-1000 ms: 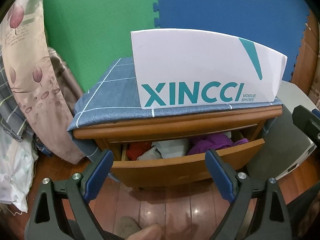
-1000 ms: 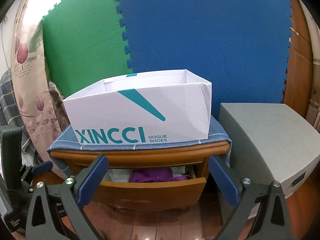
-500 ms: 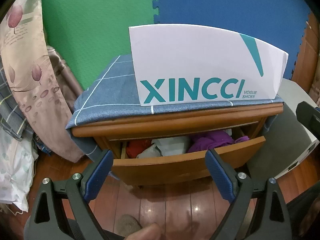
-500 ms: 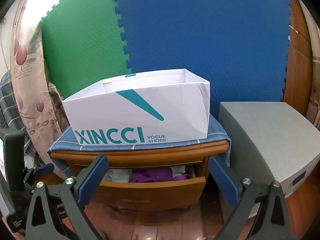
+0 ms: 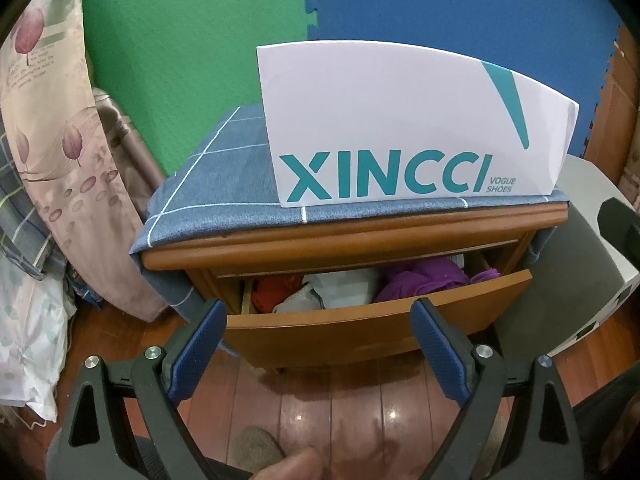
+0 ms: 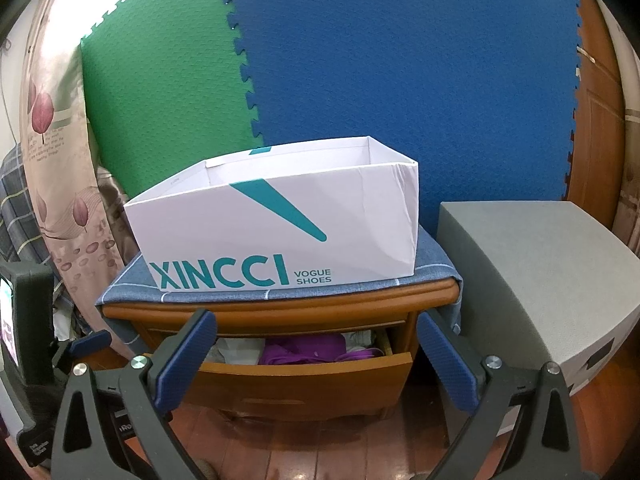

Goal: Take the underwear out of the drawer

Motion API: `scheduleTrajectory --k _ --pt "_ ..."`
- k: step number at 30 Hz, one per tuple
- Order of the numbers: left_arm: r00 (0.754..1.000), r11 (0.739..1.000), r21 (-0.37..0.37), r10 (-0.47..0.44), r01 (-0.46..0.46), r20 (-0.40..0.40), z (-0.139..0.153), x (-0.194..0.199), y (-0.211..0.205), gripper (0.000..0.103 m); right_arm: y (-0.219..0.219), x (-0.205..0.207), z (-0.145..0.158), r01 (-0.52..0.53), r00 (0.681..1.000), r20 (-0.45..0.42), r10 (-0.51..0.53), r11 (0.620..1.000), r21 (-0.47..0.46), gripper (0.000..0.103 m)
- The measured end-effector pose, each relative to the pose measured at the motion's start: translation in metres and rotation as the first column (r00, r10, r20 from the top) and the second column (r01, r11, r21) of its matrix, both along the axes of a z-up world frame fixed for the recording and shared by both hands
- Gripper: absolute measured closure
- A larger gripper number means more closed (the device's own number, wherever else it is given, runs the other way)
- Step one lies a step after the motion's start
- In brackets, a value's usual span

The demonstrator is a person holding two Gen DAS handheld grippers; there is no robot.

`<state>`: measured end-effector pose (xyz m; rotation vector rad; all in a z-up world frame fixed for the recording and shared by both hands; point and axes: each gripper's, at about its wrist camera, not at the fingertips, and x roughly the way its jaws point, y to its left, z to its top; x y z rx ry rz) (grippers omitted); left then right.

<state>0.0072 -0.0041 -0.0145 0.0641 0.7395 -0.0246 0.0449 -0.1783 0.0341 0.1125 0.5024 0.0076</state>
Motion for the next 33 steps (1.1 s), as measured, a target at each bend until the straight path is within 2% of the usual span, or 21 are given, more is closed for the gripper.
scheduleTrajectory --k 26,30,33 --pt "0.998 1.0 -0.023 0.008 -0.01 -0.055 0.001 0.005 -0.012 0.012 -0.023 -0.003 0.017 0.017 0.999 0.029 -0.019 0.998 0.064 0.0" --pt "0.993 0.996 -0.072 0.051 -0.059 -0.11 -0.006 0.014 -0.008 0.012 -0.036 -0.006 0.029 0.031 0.997 0.061 -0.035 0.998 0.062 0.0" --pt "0.979 0.982 -0.153 0.086 -0.115 -0.184 -0.018 0.026 -0.001 0.012 -0.047 -0.007 0.036 0.053 0.995 0.086 -0.058 0.997 0.06 0.0"
